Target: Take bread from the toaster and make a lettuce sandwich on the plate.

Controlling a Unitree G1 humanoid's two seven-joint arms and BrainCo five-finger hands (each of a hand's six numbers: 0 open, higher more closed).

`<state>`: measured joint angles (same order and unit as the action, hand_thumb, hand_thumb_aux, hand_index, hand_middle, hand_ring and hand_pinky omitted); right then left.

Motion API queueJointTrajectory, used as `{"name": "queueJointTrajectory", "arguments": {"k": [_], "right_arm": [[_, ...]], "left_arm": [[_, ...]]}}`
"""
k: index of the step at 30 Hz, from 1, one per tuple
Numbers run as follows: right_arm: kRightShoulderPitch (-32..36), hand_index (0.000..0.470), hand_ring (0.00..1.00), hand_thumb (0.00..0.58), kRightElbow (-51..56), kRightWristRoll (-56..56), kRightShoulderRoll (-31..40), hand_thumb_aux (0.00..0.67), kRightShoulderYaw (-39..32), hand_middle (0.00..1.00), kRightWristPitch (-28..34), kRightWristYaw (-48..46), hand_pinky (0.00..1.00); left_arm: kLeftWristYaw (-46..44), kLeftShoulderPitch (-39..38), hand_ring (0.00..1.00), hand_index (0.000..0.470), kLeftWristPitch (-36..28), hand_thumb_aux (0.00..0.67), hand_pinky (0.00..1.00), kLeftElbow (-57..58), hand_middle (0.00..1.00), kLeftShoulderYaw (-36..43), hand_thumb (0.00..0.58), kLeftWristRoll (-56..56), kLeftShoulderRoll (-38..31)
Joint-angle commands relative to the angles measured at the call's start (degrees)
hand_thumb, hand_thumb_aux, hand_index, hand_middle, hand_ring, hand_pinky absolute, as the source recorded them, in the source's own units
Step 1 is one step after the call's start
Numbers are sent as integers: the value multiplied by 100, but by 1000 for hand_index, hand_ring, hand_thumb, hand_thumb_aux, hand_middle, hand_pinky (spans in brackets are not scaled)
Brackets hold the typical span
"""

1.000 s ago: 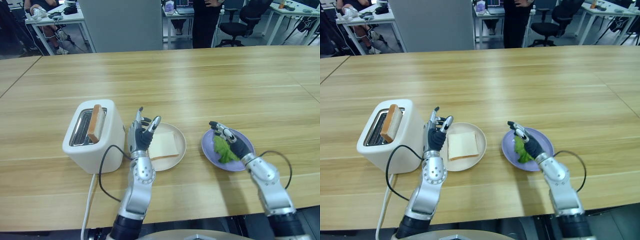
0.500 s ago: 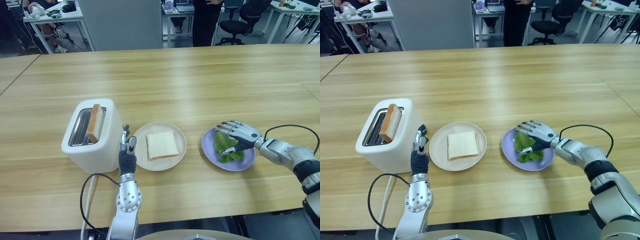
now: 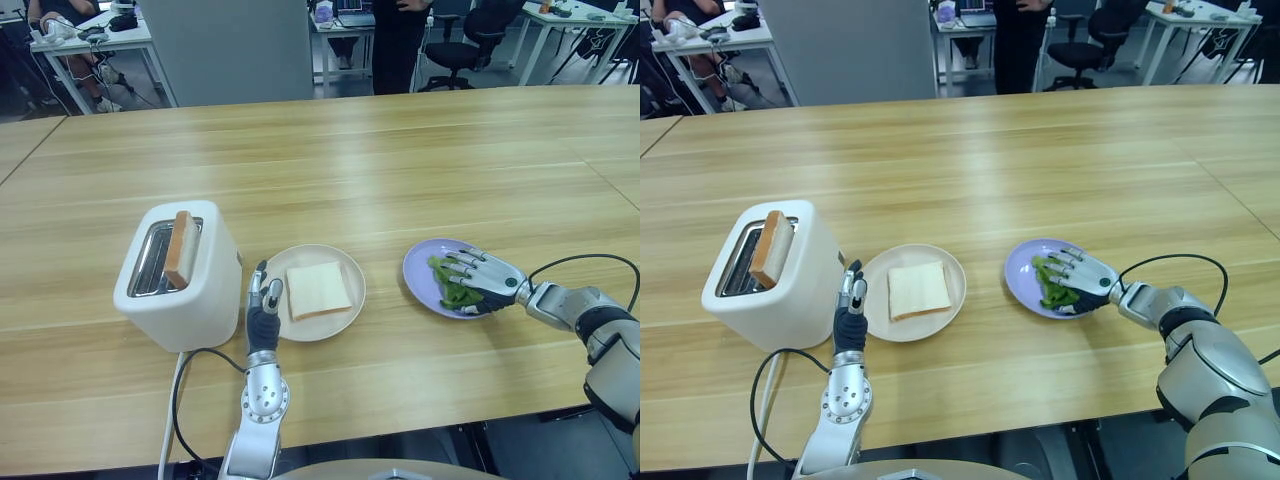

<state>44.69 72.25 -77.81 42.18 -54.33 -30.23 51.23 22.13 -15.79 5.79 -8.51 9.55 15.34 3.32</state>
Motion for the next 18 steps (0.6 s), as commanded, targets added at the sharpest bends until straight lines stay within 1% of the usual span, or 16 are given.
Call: {"name": "queueJointTrajectory", "arguments": {"k": [1,7,11,18], "right_arm": [[-130,460,0,580,167,-5,-53,670,-203,0,-52,-40,0],[-131,460,0,580,146,170,-41,670,-195,0,-164,-50,0],[-64,460,20,580,55,346,54,670,-126,20,-320,-18,20],[266,460,27,580,-281,740,305,670,194,27,-586,50,27]], "left_arm": [[44,86,98,0,91,0,98,318,98,-36,0,4,147],[53,152,98,0,217,0,98,613,98,-10,0,2,162],[50,181,98,0,282,0,98,746,98,-23,0,-20,166],[79,238,98,0,369,0,98,891,98,-25,0,-18,192]]}}
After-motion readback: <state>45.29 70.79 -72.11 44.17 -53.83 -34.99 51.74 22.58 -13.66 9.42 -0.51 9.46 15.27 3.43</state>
